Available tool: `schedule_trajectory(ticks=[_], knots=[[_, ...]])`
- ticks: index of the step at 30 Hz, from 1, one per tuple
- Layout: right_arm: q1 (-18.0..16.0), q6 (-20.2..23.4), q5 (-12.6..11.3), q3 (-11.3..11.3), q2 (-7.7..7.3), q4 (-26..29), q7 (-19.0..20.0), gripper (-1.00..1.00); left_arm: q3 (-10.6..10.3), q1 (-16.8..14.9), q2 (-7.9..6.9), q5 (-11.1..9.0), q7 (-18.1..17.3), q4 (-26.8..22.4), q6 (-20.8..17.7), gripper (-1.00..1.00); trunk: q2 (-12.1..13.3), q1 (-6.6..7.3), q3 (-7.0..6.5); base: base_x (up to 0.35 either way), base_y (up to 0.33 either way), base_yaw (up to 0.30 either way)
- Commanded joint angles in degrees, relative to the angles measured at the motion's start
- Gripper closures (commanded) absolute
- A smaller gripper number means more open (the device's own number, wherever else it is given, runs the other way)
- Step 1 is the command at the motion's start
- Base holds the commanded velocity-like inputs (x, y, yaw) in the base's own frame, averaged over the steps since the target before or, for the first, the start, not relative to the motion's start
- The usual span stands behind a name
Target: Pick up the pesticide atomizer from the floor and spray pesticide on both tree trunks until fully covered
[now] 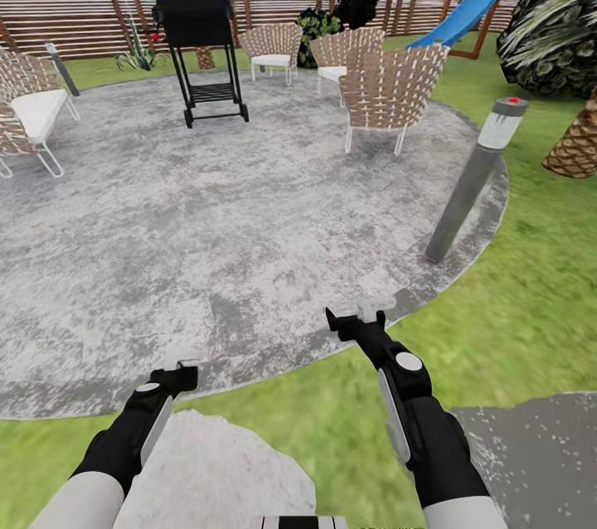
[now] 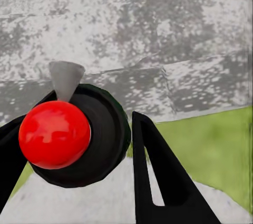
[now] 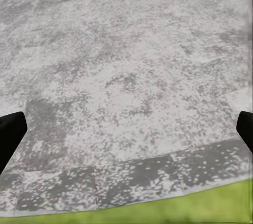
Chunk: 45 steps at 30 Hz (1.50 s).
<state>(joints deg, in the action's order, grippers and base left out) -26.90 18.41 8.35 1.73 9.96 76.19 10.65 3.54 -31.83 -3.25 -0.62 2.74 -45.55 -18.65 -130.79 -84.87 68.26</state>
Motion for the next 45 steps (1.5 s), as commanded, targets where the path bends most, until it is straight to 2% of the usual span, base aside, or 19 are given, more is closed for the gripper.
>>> schedule_trajectory(ticks=[1,11,25,45], knots=[[-0.02,0.26,0.61,-0.06,0.04,0.05,0.36,-1.00,-0.02,0.01,-0.04,-0.08,0.13,-0.13,-0.33,1.00,0.40,0.23,-0.18,0.000,0.000,-0.283],[0.34,0.23,0.61,-0.14,0.04,0.09,0.38,-1.00,-0.20,0.10,0.23,-0.06,0.14,-0.33,-0.25,1.00,0.40,0.23,-0.58,-0.046,0.000,-0.283],[0.36,0.23,0.61,-0.15,0.04,0.18,0.35,-1.00,-0.37,0.10,0.38,0.00,0.08,0.08,-0.24,1.00,0.40,0.23,-0.70,-0.327,-0.012,-0.189],[0.36,0.23,0.63,-0.15,0.04,0.10,0.33,-1.00,-0.37,0.10,0.35,0.01,0.08,0.20,-0.24,1.00,0.40,0.23,-0.70,-0.291,-0.159,-0.265]])
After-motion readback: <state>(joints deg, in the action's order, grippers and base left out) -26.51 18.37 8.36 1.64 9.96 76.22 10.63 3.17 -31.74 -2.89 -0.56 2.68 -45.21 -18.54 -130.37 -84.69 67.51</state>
